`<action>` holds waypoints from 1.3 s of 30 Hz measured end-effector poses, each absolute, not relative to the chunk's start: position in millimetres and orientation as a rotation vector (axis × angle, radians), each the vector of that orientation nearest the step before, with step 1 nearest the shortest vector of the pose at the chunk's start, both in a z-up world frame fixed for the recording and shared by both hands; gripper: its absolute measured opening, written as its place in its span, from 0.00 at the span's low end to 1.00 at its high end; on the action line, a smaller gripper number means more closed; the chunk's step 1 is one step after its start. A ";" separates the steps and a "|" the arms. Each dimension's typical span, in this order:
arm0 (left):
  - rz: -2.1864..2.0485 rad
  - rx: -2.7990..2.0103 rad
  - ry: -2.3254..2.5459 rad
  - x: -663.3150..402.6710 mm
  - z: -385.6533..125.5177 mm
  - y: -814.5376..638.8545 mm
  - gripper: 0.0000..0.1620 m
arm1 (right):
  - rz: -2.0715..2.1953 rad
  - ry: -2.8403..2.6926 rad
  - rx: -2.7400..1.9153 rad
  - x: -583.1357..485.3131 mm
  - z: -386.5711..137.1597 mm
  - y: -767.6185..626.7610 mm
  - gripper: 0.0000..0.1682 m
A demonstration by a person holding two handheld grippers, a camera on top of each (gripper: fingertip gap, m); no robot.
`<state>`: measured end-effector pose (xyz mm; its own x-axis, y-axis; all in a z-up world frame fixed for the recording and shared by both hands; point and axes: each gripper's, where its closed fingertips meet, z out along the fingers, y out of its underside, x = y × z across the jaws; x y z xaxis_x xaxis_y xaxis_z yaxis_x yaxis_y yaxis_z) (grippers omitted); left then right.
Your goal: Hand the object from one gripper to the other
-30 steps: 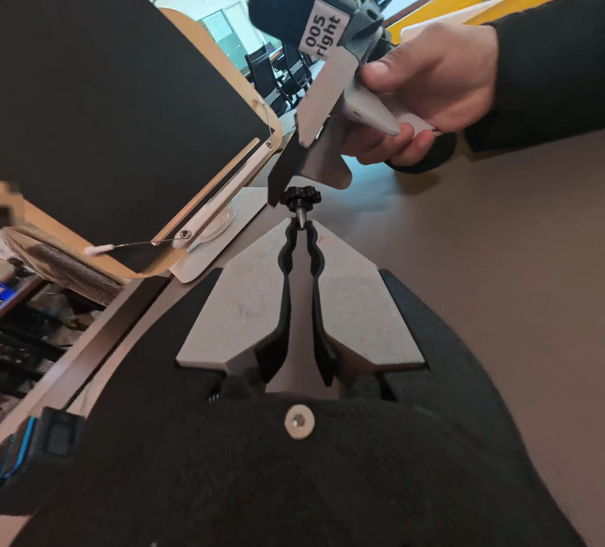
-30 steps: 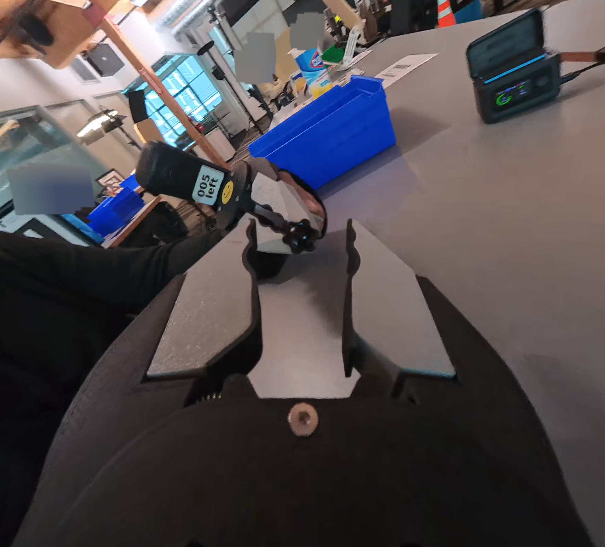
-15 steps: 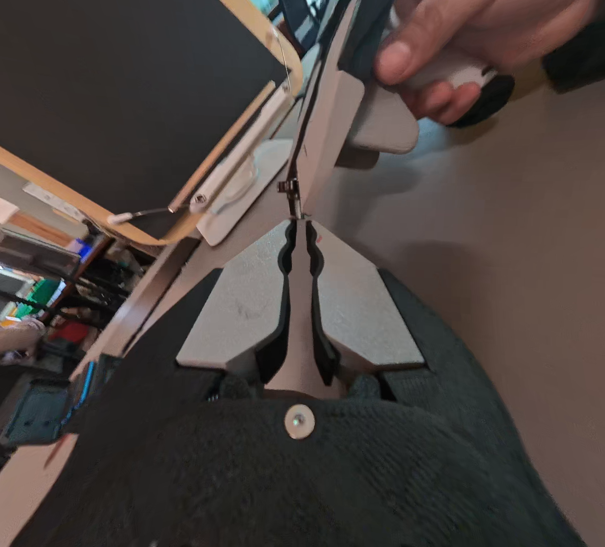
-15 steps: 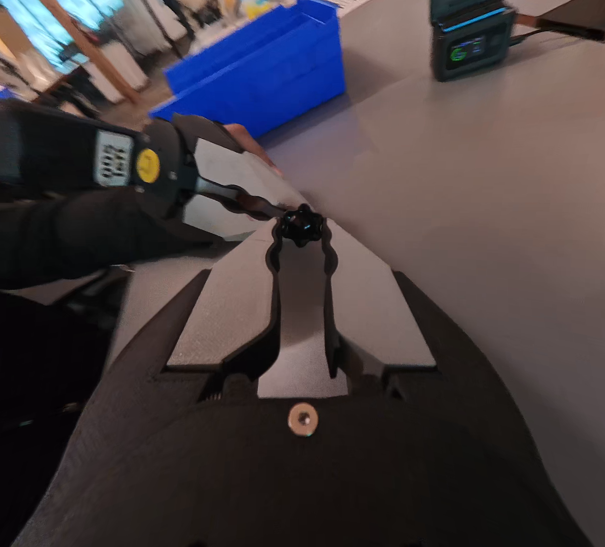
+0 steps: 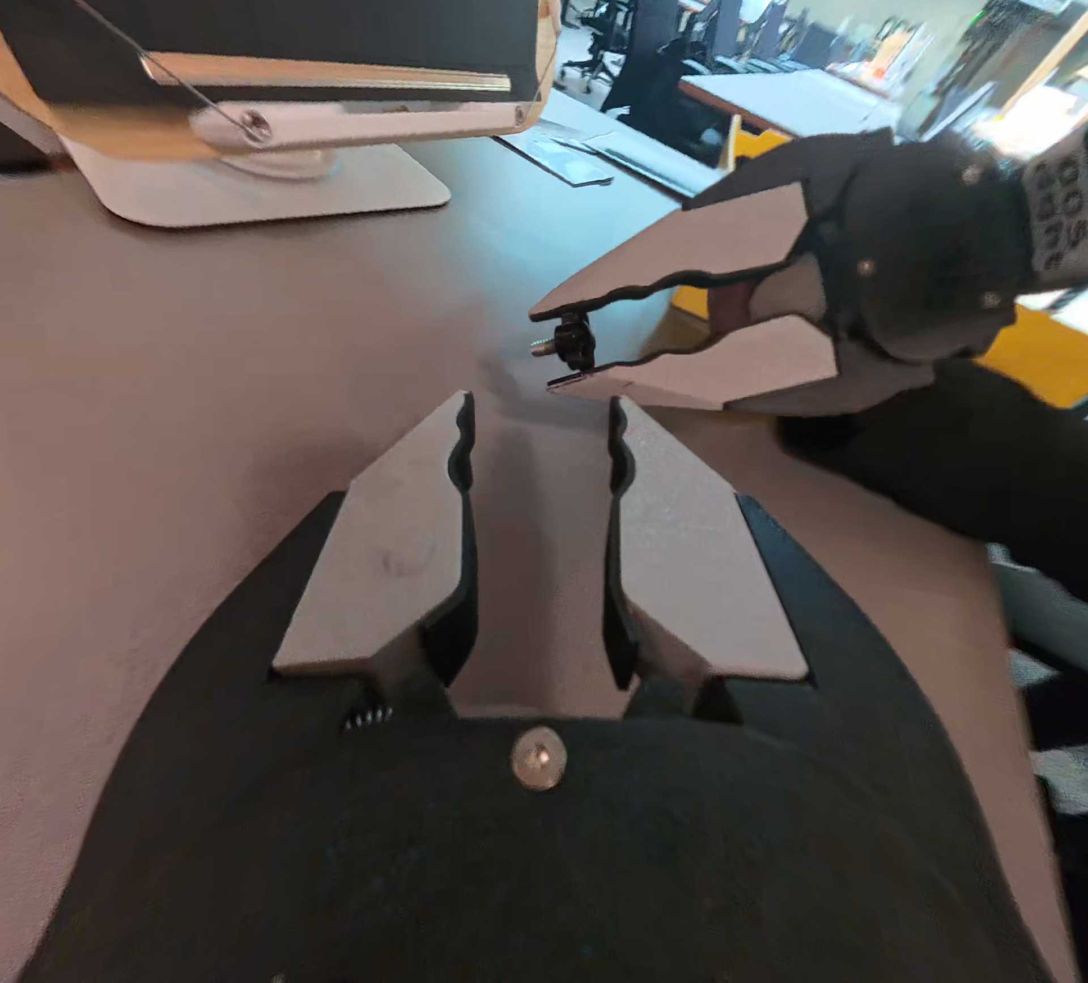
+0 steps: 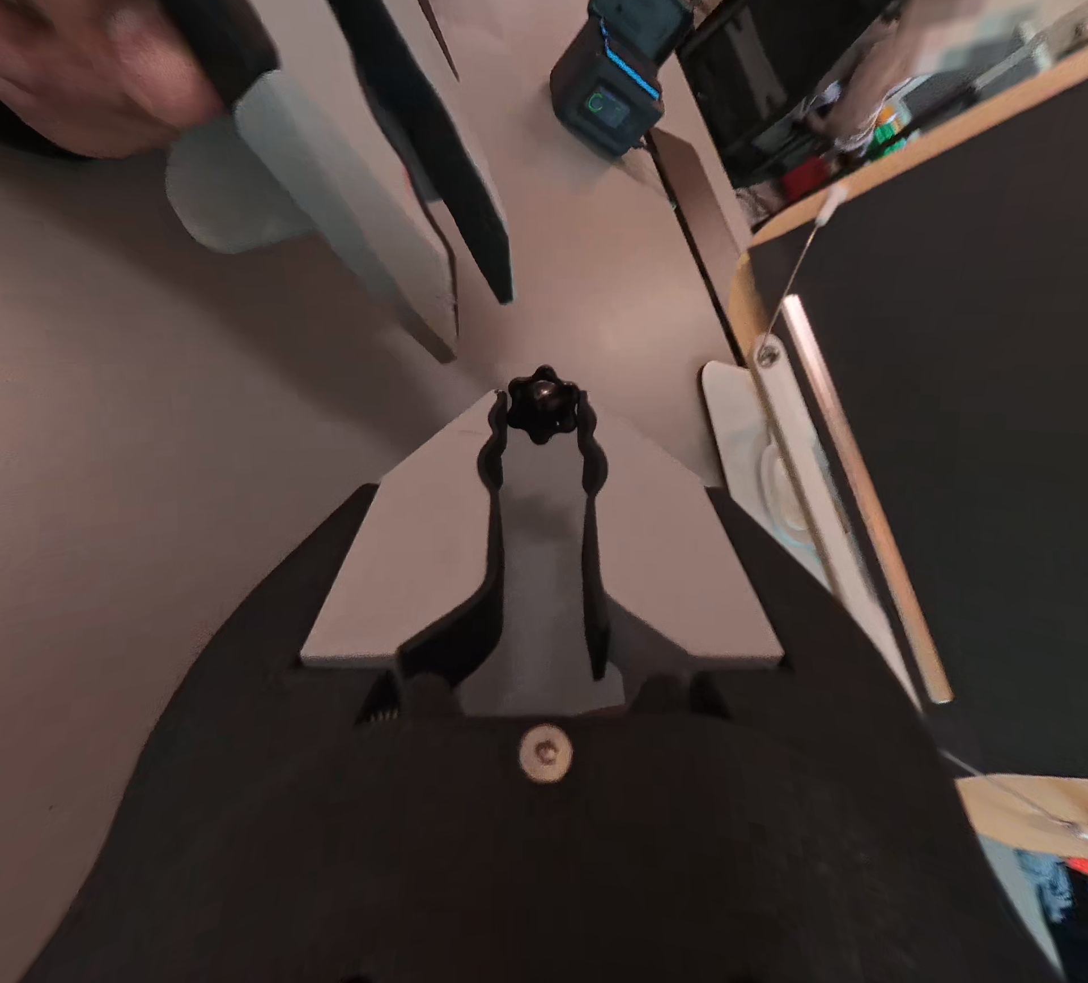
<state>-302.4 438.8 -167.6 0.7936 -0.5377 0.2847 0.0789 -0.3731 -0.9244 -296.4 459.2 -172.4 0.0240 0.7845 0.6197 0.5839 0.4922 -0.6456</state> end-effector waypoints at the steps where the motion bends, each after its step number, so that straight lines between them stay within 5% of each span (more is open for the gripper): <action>1: -0.736 -1.853 0.340 -298.8 -167.5 437.2 0.28 | 0.223 -1.668 -1.152 -297.8 -169.9 454.9 0.12; 7: -0.944 -1.814 0.295 -287.5 -158.1 431.3 0.29 | 0.200 -1.752 -0.962 -302.8 -168.5 427.3 0.12; 19: -0.984 -1.873 0.438 -273.7 -168.9 419.4 0.14 | 0.294 -1.793 -0.906 -303.8 -169.2 408.7 0.12; 29: 0.409 -1.673 0.793 -336.7 -164.4 448.7 0.15 | 1.052 -1.605 -1.502 -292.4 -163.0 431.0 0.24; 39: 0.626 -1.411 0.979 -305.1 -152.4 440.6 0.15 | 1.631 -1.366 -1.647 -302.7 -149.5 421.4 0.23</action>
<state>-305.1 440.6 -152.4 0.4928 -0.1873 -0.8498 -0.8500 0.1052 -0.5161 -302.7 421.4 -149.5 -0.1877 0.8548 -0.4838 0.3262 -0.4104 -0.8516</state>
